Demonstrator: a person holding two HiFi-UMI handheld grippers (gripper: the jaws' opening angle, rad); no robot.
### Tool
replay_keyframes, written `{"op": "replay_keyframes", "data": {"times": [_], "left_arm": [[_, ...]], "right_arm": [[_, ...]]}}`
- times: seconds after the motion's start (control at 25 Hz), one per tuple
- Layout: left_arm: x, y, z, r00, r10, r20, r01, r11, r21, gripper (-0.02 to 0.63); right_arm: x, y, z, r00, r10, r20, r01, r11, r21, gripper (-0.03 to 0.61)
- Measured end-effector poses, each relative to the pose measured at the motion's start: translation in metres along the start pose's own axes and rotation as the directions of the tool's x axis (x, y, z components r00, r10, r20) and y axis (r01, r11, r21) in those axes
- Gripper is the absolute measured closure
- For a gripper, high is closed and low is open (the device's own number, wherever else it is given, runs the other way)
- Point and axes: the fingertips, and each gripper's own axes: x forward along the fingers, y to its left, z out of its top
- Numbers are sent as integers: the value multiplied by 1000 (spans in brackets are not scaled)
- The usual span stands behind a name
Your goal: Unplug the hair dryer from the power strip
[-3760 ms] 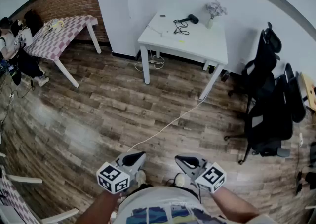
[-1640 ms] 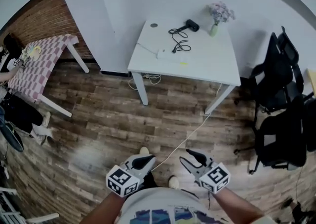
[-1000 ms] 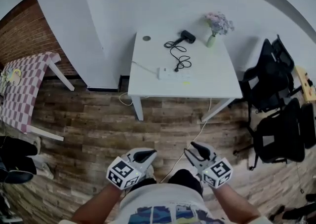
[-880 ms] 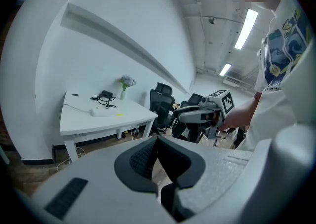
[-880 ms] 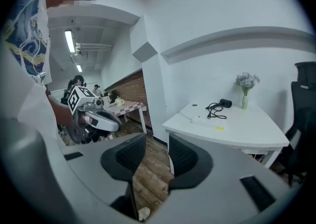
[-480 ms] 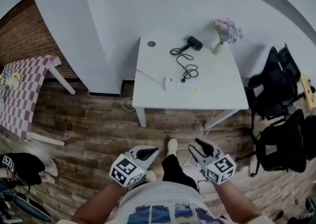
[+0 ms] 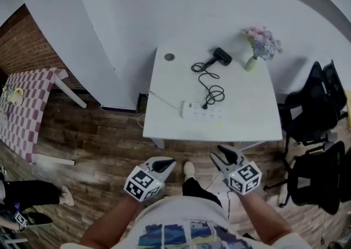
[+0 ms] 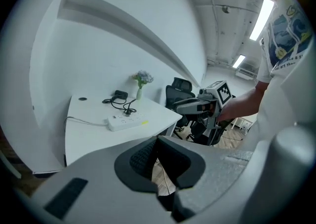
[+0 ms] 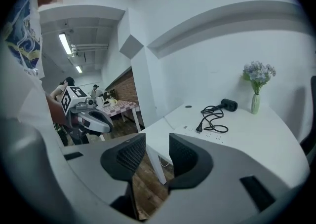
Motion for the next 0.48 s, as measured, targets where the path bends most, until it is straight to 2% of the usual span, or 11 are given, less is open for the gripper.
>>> {"op": "replay_keyframes", "data": {"times": [0.2,0.48], "left_arm": [[42,36,24,999,36,-27,-36,999,-1,611],[98,79,43,996,75,-57,-75,997,-5,611]], "right_arm": [[31,-55,7,999,25,-27,-25,1000,-1,442],[78,-109,7,997,64,-45,-63,998,19,443]]}}
